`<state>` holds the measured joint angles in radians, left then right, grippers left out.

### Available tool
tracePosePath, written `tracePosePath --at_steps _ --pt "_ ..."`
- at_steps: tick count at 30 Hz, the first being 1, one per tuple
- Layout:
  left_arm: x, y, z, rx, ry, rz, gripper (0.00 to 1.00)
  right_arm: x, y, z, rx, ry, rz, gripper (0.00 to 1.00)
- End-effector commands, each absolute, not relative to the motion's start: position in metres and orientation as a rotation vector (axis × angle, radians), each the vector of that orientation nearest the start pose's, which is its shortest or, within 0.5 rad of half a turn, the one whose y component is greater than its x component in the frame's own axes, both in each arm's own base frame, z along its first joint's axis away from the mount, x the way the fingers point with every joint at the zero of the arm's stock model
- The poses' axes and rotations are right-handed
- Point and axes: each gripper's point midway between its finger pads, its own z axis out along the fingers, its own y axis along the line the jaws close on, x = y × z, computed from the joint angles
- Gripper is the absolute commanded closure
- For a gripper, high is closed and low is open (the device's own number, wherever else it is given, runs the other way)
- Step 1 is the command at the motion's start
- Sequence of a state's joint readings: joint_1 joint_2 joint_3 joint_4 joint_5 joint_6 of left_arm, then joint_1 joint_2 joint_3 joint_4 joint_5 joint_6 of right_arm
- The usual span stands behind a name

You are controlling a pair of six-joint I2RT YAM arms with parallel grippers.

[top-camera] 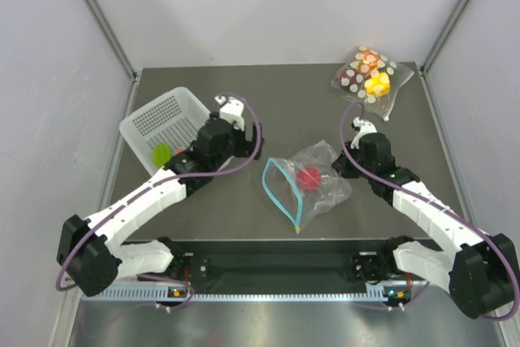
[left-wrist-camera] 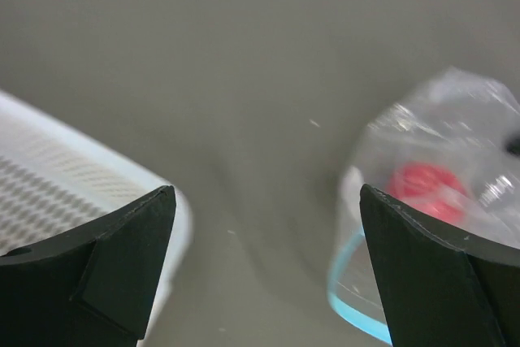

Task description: Open the zip-top bag and remove the fake food

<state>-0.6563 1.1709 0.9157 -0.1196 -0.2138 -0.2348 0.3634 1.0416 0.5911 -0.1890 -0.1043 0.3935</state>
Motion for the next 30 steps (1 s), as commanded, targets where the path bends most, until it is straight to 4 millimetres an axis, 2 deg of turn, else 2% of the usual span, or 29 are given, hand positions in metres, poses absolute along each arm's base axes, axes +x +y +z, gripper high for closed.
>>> tracePosePath --at_steps 1,3,4,5,7,8,9,10,11,12,13,15,17,18,19,24,25,28,30 --pt "0.304 -0.255 0.241 0.379 1.869 -0.495 0.01 0.288 0.146 0.139 -0.03 2.185 0.557 1.0" --pt "0.291 -0.26 0.239 0.399 1.87 -0.543 0.01 0.288 0.146 0.14 -0.029 2.185 0.556 0.99" --pt "0.283 -0.26 0.232 0.402 1.883 -0.569 0.01 0.289 0.146 0.139 -0.029 2.187 0.555 0.99" --pt "0.275 -0.257 0.242 0.396 1.855 -0.604 0.01 0.289 0.146 0.14 -0.031 2.185 0.555 0.99" --pt "0.26 -0.253 0.236 0.391 1.867 -0.656 0.01 0.29 0.146 0.14 -0.031 2.188 0.552 0.99" --pt "0.251 -0.248 0.246 0.383 1.832 -0.691 0.01 0.291 0.146 0.14 -0.032 2.188 0.551 0.99" --pt "0.242 -0.249 0.246 0.388 1.834 -0.732 0.01 0.292 0.146 0.139 -0.028 2.189 0.551 0.99" --pt "0.234 -0.247 0.236 0.403 1.849 -0.75 0.01 0.292 0.147 0.138 -0.029 2.192 0.551 0.99" --pt "0.226 -0.244 0.241 0.413 1.829 -0.779 0.01 0.293 0.147 0.139 -0.032 2.189 0.553 1.0" --pt "0.214 -0.249 0.238 0.465 1.834 -0.833 0.02 0.294 0.148 0.139 -0.033 2.191 0.554 0.99" --pt "0.206 -0.249 0.226 0.497 1.852 -0.851 0.02 0.294 0.148 0.138 -0.033 2.195 0.557 0.99" --pt "0.196 -0.25 0.215 0.542 1.871 -0.88 0.03 0.295 0.15 0.14 -0.036 2.191 0.563 0.99" --pt "0.186 -0.258 0.197 0.603 1.917 -0.92 0.05 0.295 0.151 0.14 -0.037 2.191 0.569 1.0" --pt "0.181 -0.265 0.195 0.634 1.913 -0.944 0.06 0.295 0.151 0.14 -0.037 2.192 0.573 0.99" --pt "0.179 -0.27 0.186 0.661 1.935 -0.948 0.06 0.294 0.151 0.14 -0.04 2.194 0.575 0.99" --pt "0.175 -0.295 0.173 0.739 1.954 -0.971 0.09 0.292 0.151 0.142 -0.037 2.193 0.581 0.99" --pt "0.179 -0.303 0.18 0.743 1.923 -0.992 0.1 0.291 0.151 0.142 -0.036 2.194 0.579 0.99" --pt "0.186 -0.315 0.162 0.762 1.964 -0.983 0.1 0.29 0.15 0.144 -0.034 2.196 0.576 0.99" --pt "0.19 -0.322 0.16 0.763 1.944 -0.992 0.1 0.289 0.149 0.146 -0.036 2.191 0.577 0.99"
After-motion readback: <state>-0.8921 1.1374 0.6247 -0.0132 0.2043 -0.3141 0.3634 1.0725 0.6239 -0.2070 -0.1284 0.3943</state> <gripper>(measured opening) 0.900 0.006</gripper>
